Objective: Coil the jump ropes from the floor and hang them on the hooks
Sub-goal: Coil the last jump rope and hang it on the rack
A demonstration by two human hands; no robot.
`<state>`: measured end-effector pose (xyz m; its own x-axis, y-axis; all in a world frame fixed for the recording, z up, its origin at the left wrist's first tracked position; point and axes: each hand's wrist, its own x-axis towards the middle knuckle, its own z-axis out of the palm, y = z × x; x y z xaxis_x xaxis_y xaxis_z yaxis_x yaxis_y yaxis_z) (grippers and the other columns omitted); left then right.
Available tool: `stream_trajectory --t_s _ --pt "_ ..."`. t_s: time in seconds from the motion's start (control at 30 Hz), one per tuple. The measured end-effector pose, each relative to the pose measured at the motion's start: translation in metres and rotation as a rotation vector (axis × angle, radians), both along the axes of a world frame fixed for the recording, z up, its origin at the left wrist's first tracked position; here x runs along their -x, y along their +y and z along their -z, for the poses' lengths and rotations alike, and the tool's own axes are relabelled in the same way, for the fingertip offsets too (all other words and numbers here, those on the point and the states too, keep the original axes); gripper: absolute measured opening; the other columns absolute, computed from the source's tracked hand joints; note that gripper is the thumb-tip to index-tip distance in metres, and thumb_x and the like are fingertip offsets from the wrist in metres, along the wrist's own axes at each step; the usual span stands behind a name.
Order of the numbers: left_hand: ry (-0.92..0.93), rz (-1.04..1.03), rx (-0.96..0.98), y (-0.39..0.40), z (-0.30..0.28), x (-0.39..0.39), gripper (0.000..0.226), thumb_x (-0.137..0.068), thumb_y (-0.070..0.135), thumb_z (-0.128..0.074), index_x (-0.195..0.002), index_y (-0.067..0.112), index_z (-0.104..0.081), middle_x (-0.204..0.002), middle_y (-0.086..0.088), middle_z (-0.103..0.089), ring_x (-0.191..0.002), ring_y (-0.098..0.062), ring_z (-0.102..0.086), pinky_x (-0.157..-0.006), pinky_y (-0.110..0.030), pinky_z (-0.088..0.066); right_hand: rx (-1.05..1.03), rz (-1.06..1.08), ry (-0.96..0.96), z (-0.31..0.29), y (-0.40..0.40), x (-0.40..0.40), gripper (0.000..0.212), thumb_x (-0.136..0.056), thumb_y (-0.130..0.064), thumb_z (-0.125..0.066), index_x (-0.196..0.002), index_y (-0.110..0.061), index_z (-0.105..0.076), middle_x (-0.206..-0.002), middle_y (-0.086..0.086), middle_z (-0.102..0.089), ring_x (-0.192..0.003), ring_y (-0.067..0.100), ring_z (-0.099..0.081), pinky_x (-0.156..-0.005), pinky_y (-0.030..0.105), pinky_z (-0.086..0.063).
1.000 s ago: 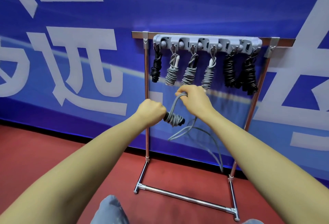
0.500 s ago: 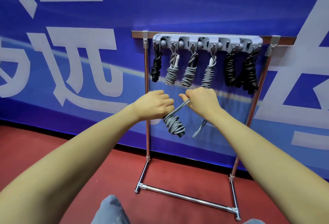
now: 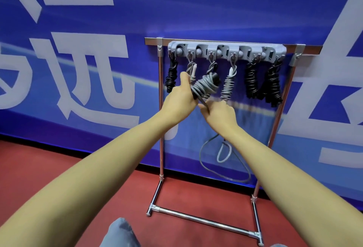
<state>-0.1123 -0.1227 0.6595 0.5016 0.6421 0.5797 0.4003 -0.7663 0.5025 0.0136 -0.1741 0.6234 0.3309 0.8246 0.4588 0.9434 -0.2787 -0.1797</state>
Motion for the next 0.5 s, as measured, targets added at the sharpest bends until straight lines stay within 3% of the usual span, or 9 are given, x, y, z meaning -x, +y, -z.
stream_trajectory --t_s 0.07,0.13,0.2,0.37,0.43,0.5 --pt "0.048 -0.089 0.033 0.011 0.006 -0.004 0.025 -0.087 0.005 -0.046 -0.103 0.009 -0.027 -0.070 -0.009 -0.051 -0.069 -0.040 -0.053 -0.052 -0.035 -0.031 0.019 -0.075 -0.028 0.001 -0.004 0.003 0.036 -0.100 -0.037 -0.043 -0.084 -0.007 -0.056 -0.087 0.015 -0.063 -0.088 0.036 -0.057 -0.064 0.034 -0.035" --pt "0.140 -0.188 0.009 0.019 0.015 -0.008 0.028 -0.089 0.004 -0.044 -0.114 0.004 -0.030 -0.079 -0.013 -0.050 -0.072 -0.038 -0.052 -0.056 -0.037 -0.034 0.065 -0.178 0.044 0.005 -0.005 0.003 0.041 -0.097 -0.034 -0.049 -0.064 -0.012 -0.040 -0.069 0.009 -0.054 -0.074 0.032 -0.050 -0.059 0.032 -0.033" --pt "0.285 -0.254 -0.059 0.023 0.025 -0.009 0.031 -0.090 0.002 -0.043 -0.118 0.004 -0.030 -0.082 -0.012 -0.049 -0.071 -0.036 -0.050 -0.058 -0.038 -0.036 0.106 -0.253 0.080 0.003 -0.008 0.003 0.044 -0.094 -0.030 -0.054 -0.059 -0.013 -0.034 -0.060 0.007 -0.045 -0.066 0.027 -0.040 -0.056 0.033 -0.033" --pt "0.625 -0.371 -0.244 0.030 0.045 -0.001 0.043 -0.079 -0.009 -0.053 -0.117 0.002 -0.035 -0.080 -0.009 -0.055 -0.069 -0.032 -0.056 -0.054 -0.035 -0.036 0.204 -0.353 -0.078 0.003 -0.011 0.010 0.039 -0.090 -0.027 -0.057 -0.058 -0.014 -0.038 -0.056 0.002 -0.042 -0.065 0.025 -0.041 -0.057 0.030 -0.031" --pt "0.738 -0.380 -0.339 0.030 0.050 0.002 0.044 -0.075 -0.008 -0.059 -0.112 0.003 -0.038 -0.068 -0.003 -0.048 -0.057 -0.028 -0.053 -0.047 -0.030 -0.031 0.201 -0.391 -0.146 0.004 -0.010 0.011 0.026 -0.089 -0.024 -0.054 -0.067 -0.010 -0.049 -0.063 0.006 -0.051 -0.068 0.027 -0.046 -0.057 0.030 -0.030" --pt "0.823 -0.388 -0.392 0.033 0.053 0.006 0.037 -0.076 -0.005 -0.059 -0.108 0.003 -0.041 -0.067 0.000 -0.050 -0.063 -0.027 -0.061 -0.044 -0.027 -0.023 0.201 -0.382 -0.270 0.003 -0.009 0.011 0.016 -0.090 -0.020 -0.048 -0.083 -0.010 -0.058 -0.077 0.008 -0.060 -0.074 0.029 -0.053 -0.058 0.030 -0.030"
